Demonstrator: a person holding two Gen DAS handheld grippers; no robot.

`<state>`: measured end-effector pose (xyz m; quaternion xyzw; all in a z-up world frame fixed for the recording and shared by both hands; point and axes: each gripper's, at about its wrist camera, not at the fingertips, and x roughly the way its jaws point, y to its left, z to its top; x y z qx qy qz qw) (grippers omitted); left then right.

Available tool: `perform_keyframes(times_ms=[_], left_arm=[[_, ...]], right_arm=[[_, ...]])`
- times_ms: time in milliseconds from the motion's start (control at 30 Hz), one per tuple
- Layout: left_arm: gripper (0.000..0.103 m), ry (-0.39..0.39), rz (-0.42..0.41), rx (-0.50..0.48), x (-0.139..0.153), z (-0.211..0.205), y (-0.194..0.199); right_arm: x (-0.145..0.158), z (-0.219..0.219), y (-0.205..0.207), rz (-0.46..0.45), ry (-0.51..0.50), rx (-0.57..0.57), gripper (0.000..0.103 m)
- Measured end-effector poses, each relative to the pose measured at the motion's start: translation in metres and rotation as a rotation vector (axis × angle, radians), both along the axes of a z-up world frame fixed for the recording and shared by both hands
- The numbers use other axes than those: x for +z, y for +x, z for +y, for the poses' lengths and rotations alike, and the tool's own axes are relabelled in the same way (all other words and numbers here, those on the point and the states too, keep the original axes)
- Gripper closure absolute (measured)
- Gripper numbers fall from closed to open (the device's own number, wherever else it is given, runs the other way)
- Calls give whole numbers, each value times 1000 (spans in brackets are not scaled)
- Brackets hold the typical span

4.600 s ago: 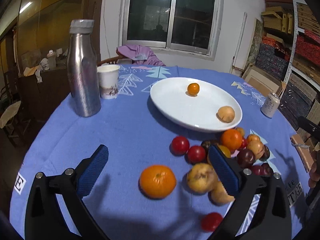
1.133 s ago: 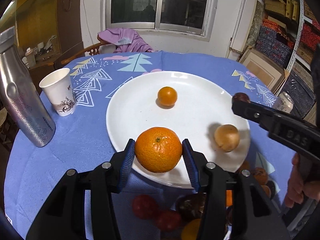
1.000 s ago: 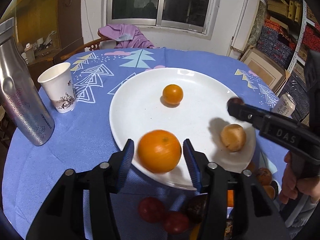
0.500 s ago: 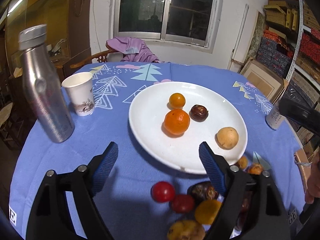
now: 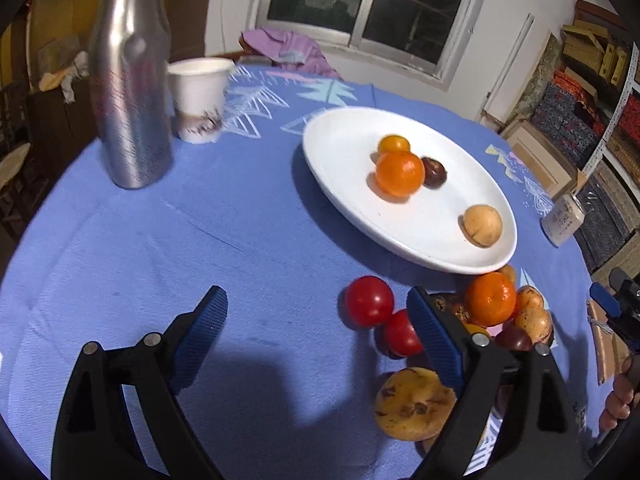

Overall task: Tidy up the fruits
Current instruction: 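Grasp the red tomato with the left gripper from the fruit pile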

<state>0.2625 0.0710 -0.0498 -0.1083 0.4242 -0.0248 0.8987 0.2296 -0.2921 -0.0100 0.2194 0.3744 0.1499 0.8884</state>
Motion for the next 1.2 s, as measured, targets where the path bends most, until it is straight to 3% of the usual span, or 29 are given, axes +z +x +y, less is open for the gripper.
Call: perform_keyframes(times_ms=[67,167,367,533,733,967,1033,1133,1200], left_arm=[[14,-12,30,-35,-4,-7,7],[14,32,43,-58,-6,-18,10],[16,17,65,-39,-9,-15,19],[43,-51,91,-70,-11,-18,25],[59,-72,92,-97,-10,-27,27],[61,-48,83,-107,-7,-25,19],[61,7,76,-72,-6,-17,18],[61,-64,83,-47,-7,1,20],[61,-56,81,-49,-7,0,18]], right_arm=[[1,2,0,-4,-15,4,30],[2,6,-1,-7,-21,12,28],[2,6,-1,4,-32,2,22],[-1,4,1,18,-32,-16,22],[-4,3,3,31,-36,-27,20],[-6,3,3,37,-37,-29,19],[-7,2,4,39,-36,-32,19],[-7,1,4,43,-34,-37,19],[-8,1,3,43,-34,-34,19]])
